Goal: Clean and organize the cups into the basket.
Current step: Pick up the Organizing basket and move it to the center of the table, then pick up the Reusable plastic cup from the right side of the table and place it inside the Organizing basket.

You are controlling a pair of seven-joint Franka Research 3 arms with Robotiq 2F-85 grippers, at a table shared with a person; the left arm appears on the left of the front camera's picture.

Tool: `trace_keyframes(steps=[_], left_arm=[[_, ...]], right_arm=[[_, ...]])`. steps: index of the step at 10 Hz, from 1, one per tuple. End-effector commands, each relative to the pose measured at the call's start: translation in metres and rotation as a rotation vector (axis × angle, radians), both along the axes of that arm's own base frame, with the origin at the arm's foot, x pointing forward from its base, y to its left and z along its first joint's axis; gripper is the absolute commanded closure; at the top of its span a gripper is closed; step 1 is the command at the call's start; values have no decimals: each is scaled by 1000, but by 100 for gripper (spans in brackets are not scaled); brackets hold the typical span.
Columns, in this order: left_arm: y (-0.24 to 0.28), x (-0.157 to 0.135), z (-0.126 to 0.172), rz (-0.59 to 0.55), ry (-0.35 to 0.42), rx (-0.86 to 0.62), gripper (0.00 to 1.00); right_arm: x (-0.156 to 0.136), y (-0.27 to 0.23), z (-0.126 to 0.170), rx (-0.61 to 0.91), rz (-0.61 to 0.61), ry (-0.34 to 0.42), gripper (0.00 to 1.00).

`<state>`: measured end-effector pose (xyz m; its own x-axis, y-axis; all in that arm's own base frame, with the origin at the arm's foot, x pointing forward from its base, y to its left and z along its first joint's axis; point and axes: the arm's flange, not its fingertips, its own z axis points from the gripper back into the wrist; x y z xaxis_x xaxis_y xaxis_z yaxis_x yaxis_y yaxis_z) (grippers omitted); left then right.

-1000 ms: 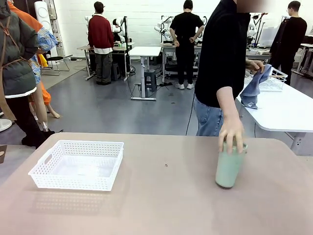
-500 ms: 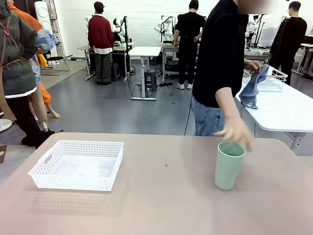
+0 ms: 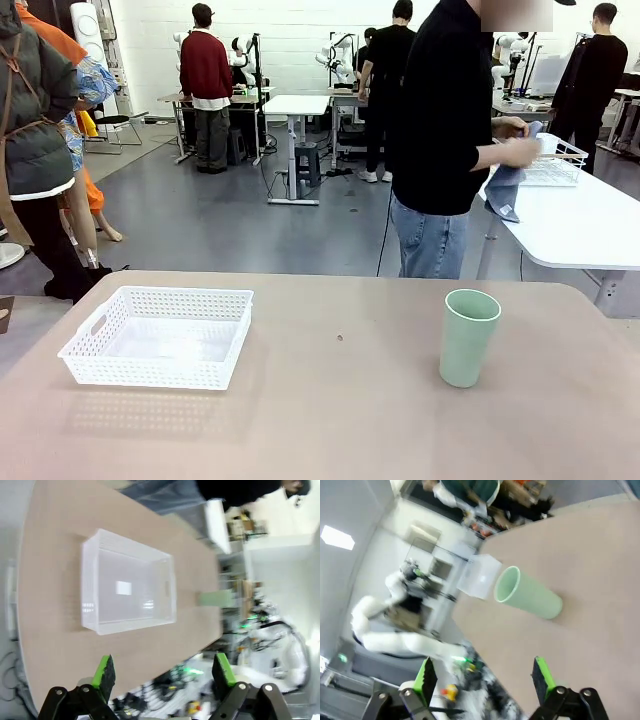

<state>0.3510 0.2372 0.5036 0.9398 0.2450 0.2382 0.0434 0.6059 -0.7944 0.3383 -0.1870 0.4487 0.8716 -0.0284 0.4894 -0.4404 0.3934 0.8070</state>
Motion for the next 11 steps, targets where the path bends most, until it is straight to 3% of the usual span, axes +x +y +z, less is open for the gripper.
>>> trace_keyframes(steps=[1,2,4,7,9,11], left_arm=[[-50,4,17,-57,92,266,0],[-68,11,24,-67,127,369,0],[-106,26,29,-69,201,578,0],[-136,54,14,-16,341,775,0],[-146,74,-3,8,422,841,0],[-162,84,-26,7,427,892,0]], right_arm=[[15,39,-24,-127,87,-161,0],[22,50,-31,-147,171,-254,0],[31,71,-43,-124,236,-371,0],[29,81,-47,-81,314,-472,0],[24,85,-49,-92,363,-464,0],[28,84,-43,-106,317,-454,0]])
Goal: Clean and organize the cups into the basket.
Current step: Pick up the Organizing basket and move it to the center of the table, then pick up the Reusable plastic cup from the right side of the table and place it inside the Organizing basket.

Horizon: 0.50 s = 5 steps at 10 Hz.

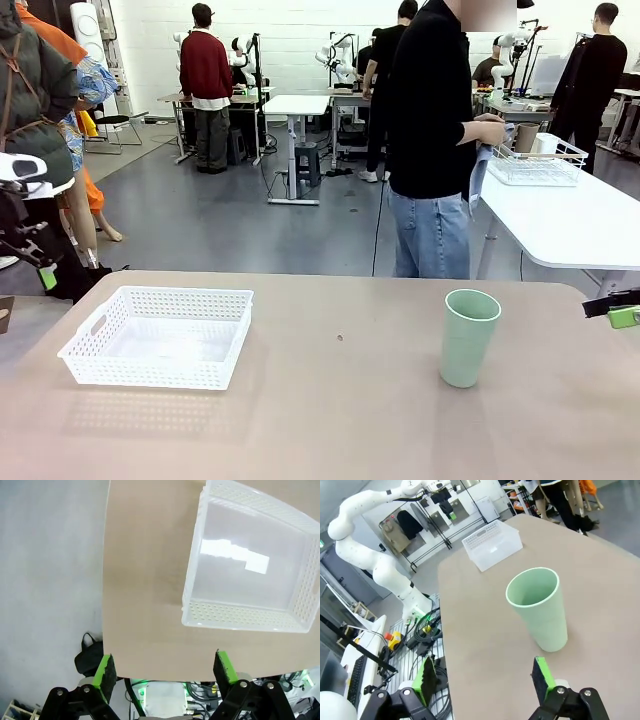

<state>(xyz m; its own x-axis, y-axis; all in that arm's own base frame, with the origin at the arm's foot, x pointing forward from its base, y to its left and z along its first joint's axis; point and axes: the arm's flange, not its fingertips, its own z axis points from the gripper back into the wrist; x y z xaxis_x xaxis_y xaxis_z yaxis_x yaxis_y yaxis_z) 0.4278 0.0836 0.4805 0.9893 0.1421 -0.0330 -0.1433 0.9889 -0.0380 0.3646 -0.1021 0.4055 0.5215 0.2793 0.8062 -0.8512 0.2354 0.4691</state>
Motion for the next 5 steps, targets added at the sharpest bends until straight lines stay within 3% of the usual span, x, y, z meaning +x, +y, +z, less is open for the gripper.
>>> trace_keyframes(steps=[1,3,4,5], left_arm=[[-14,7,-11,-4,-8,59,0],[-17,6,-22,-7,2,18,0],[-9,-3,-18,-20,-80,-19,0],[-18,9,-20,-27,12,16,0]], right_arm=[[2,-1,1,-3,-21,5,0],[2,-1,1,-3,-21,5,0],[2,-1,1,-3,-21,5,0],[2,-1,1,-3,-21,5,0]])
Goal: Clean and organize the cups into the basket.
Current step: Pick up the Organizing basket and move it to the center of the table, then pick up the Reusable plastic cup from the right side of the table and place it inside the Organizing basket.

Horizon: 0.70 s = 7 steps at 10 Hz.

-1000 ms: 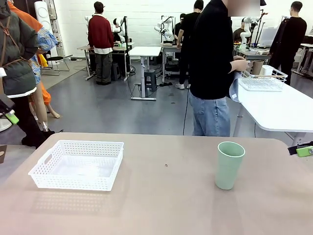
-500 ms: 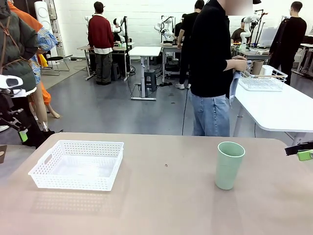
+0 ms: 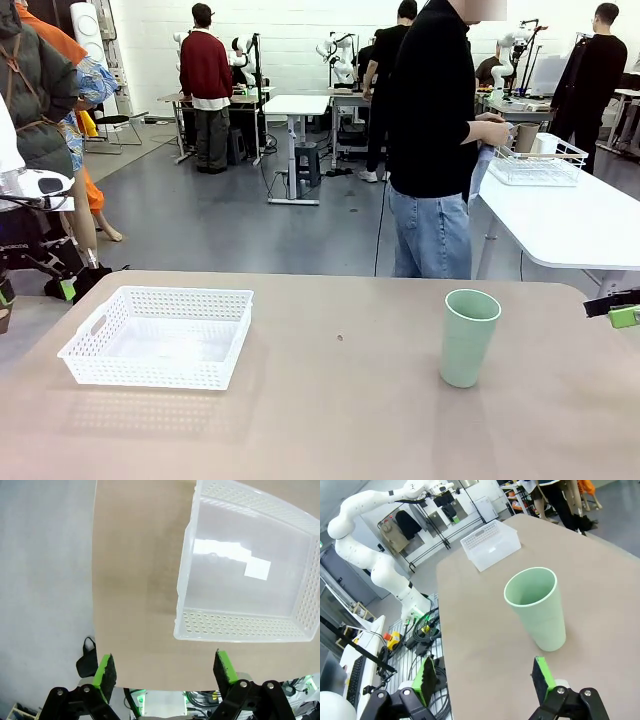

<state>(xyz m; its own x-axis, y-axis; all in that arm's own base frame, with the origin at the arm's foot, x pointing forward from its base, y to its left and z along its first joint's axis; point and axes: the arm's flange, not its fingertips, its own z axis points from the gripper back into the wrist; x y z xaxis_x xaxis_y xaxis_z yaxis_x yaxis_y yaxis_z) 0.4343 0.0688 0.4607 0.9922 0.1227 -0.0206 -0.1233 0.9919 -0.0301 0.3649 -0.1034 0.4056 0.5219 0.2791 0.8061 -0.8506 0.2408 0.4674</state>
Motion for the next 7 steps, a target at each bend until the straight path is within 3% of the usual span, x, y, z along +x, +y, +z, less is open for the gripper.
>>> trace_keyframes(steps=[1,3,6,7], left_arm=[[-4,2,0,-7,23,6,0],[-4,2,0,-7,23,6,0],[13,-7,-13,6,30,17,0],[12,-7,-12,3,23,9,0]], right_arm=[[1,1,1,0,-16,6,0],[0,0,0,0,0,0,0],[14,24,-24,-56,188,-343,0],[21,27,-36,-75,181,-381,0]])
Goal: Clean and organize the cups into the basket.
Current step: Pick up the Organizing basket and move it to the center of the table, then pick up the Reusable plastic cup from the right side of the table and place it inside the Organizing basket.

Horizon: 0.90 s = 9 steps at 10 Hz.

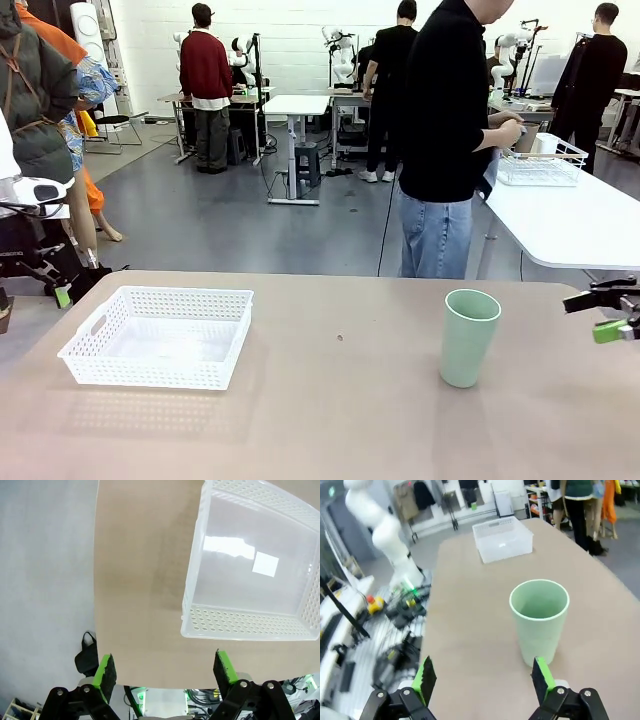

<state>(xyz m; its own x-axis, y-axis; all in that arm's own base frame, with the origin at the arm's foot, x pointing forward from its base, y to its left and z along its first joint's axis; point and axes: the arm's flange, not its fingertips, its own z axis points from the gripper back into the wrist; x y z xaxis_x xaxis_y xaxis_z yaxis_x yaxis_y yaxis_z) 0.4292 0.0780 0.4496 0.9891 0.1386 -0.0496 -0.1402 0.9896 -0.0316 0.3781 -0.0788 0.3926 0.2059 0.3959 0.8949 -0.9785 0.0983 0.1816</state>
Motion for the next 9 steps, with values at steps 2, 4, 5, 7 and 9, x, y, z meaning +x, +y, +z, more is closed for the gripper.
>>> trace_keyframes(steps=[2,4,5,7,9], left_arm=[[-8,-3,0,-32,-22,25,0],[-17,-4,-2,-25,-22,38,0],[-23,-6,-2,-19,-32,55,0],[-31,-7,-4,-11,-34,77,0],[-37,-7,-4,7,-45,86,0]], right_arm=[[20,7,-37,-68,0,-155,0],[29,16,-53,-92,25,-179,0],[33,21,-60,-89,-2,-169,0],[39,32,-74,-91,-27,-179,0],[47,43,-87,-96,-50,-125,0]])
